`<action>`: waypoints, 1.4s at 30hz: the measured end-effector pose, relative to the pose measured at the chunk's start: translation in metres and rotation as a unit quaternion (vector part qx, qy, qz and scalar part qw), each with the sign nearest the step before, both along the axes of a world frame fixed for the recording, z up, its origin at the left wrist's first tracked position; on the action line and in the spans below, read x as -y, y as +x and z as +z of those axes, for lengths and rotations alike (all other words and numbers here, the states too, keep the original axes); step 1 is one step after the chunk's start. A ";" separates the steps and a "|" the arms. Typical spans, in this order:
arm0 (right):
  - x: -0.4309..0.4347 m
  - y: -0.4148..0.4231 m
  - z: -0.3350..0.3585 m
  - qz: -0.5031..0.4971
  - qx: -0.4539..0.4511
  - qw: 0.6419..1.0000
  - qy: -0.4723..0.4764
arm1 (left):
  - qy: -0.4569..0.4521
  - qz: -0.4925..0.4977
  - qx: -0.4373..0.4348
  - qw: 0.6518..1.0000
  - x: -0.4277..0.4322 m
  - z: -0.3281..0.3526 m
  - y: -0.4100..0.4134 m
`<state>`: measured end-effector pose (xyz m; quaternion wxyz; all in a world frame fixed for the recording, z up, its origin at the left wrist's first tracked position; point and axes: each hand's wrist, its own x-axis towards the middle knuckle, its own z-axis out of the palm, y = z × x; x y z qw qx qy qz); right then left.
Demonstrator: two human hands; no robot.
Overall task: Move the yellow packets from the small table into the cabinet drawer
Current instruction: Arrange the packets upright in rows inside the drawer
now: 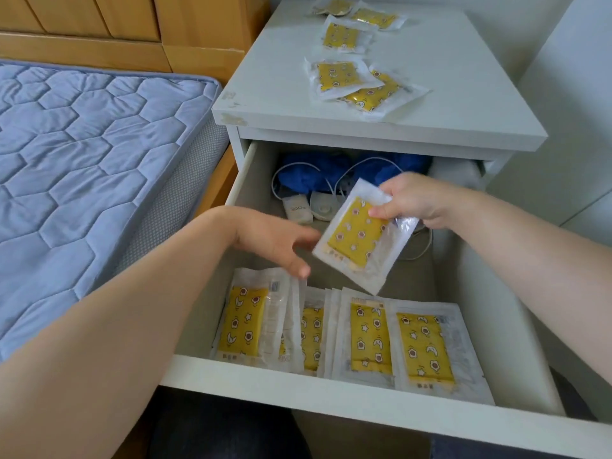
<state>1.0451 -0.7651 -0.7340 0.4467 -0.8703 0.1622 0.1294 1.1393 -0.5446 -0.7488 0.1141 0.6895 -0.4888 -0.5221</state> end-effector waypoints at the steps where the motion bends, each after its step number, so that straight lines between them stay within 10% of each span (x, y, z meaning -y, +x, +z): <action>1: -0.003 -0.006 -0.004 0.043 -0.046 0.998 0.003 | 0.065 -0.040 0.036 0.996 0.002 -0.004 -0.003; 8: -0.058 -0.053 -0.042 0.325 -0.184 0.884 -0.280 | 0.213 -0.088 0.072 0.970 0.023 -0.037 -0.030; 42: -0.047 -0.050 -0.039 0.336 -0.169 0.912 -0.166 | 0.120 -0.003 0.125 0.985 0.027 -0.016 -0.039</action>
